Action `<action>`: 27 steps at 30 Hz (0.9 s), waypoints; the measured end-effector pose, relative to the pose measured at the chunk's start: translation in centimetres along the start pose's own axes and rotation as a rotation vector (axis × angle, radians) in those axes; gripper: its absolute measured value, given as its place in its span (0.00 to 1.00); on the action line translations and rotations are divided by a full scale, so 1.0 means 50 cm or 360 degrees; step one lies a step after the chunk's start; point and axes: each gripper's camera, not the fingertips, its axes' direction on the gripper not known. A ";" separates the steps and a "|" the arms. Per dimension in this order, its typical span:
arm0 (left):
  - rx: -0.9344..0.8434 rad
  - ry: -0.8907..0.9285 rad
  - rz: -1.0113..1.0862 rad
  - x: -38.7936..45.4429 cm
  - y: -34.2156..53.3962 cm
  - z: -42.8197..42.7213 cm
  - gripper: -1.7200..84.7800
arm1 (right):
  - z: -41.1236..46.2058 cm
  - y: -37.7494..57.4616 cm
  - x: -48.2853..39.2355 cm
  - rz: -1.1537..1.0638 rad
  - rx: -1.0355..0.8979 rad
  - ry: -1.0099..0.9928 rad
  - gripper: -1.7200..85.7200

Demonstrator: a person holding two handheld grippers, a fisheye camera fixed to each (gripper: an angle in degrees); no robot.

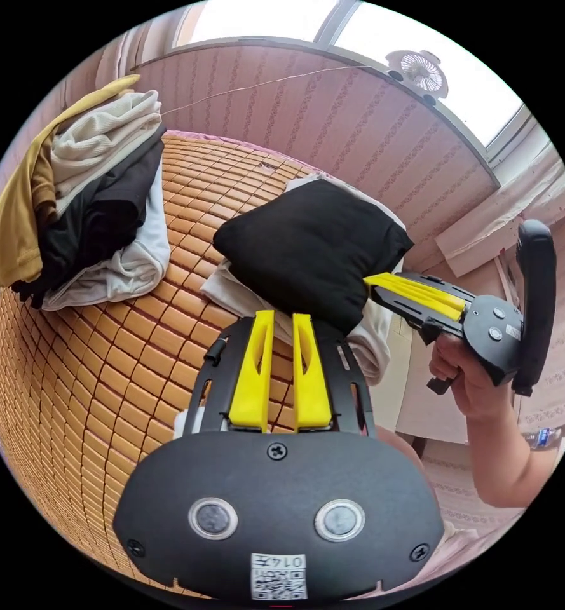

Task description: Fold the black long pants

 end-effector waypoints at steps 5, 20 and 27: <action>0.0155 0.0076 0.0093 -0.014 0.054 -0.059 0.12 | -0.023 0.009 0.035 -0.0048 0.0078 -0.0010 0.01; 0.0140 0.0183 0.0156 -0.015 0.159 -0.129 0.16 | -0.005 0.030 0.146 -0.0415 0.0048 -0.0454 0.15; 0.0082 0.0162 0.0178 0.016 0.193 -0.164 0.16 | -0.071 0.026 0.319 -0.0210 0.0242 -0.0579 0.07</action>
